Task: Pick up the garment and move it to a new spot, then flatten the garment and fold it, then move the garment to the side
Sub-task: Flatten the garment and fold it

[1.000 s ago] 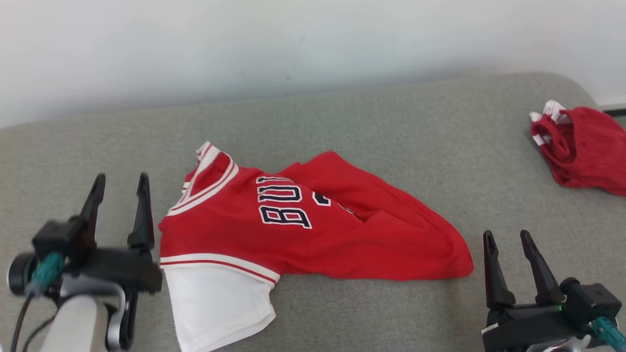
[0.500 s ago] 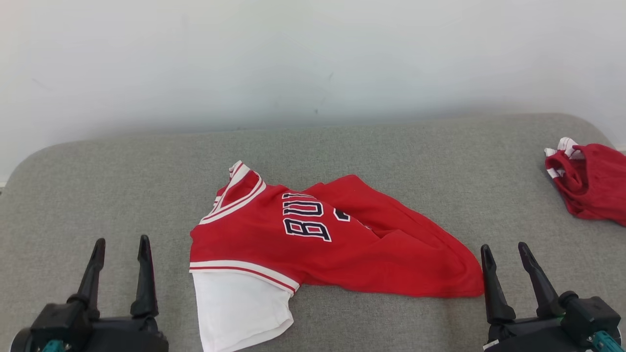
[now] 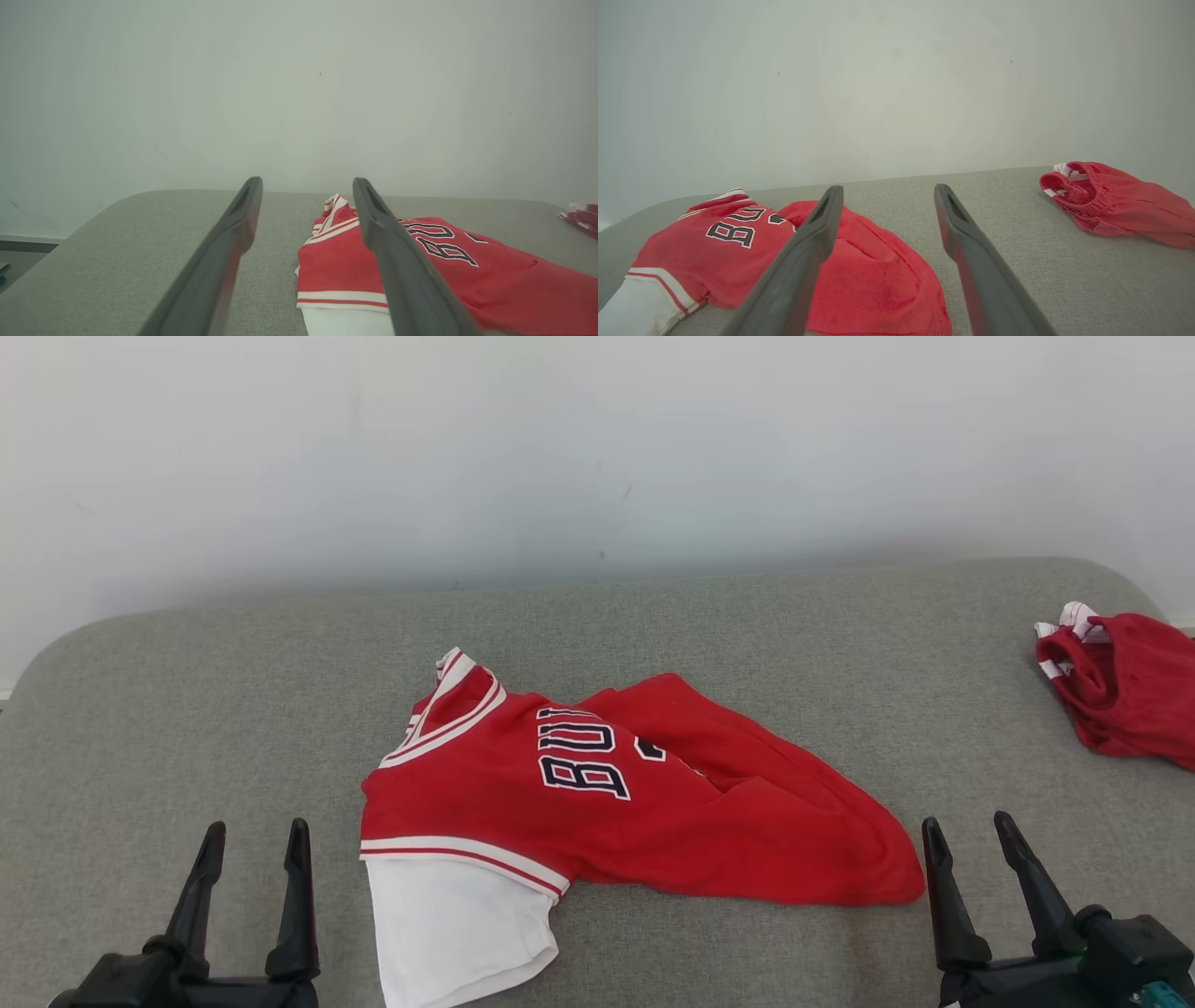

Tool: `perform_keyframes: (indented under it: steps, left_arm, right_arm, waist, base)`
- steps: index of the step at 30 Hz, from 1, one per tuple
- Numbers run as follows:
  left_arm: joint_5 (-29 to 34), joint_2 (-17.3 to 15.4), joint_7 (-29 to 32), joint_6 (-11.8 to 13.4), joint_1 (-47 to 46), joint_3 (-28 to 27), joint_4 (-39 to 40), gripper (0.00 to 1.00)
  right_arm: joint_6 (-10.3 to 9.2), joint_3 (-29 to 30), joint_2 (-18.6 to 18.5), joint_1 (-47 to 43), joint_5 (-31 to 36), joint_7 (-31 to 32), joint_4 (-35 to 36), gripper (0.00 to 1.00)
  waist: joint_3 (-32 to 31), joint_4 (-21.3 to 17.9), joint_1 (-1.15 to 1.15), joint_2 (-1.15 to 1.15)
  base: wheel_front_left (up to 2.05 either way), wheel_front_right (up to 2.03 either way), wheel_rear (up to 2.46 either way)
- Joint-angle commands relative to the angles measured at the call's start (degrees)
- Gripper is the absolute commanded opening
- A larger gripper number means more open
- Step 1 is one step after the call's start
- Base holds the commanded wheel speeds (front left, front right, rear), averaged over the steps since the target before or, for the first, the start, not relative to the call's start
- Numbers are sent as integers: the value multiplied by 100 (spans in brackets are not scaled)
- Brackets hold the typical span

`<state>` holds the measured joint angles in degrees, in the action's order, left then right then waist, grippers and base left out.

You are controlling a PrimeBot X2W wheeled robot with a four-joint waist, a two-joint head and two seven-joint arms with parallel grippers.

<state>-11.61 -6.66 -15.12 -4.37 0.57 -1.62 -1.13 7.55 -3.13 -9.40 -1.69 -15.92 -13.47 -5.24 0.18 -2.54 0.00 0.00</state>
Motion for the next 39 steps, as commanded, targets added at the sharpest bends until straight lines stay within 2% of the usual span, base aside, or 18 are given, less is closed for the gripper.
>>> perform_keyframes:
  steps: [1, 6, 21, 31, 39]
  left_arm:
    - [-41, 8, -1, -20, 95, -32, -22, 100]
    - [-98, 6, -1, -111, 114, -28, -236, 100]
    - [-114, 94, 0, -158, 142, -57, -655, 100]
    - [-147, 228, -1, -222, 73, 318, -1633, 100]
    - [-179, 321, -1, -284, -213, 722, -2345, 100]
  right_arm:
    - [-15, 6, -22, -92, 31, 41, 9, 100]
    - [-15, -57, -9, -141, -16, 150, -23, 100]
    - [-16, 6, -15, -95, -108, 129, -288, 100]
    - [-16, 119, -118, 323, -121, -36, -1262, 100]
    - [-16, 22, -192, 993, -131, -145, -2324, 100]
  waist:
    - [-1, -8, 0, 0]
    - [-10, -39, 0, 0]
    - [1, -29, 0, 0]
    - [154, 13, 0, 0]
    - [412, 50, 0, 0]
  base:
    - [0, 0, 0]
    - [0, 0, 0]
    - [0, 0, 0]
    - [0, 0, 0]
    - [0, 0, 0]
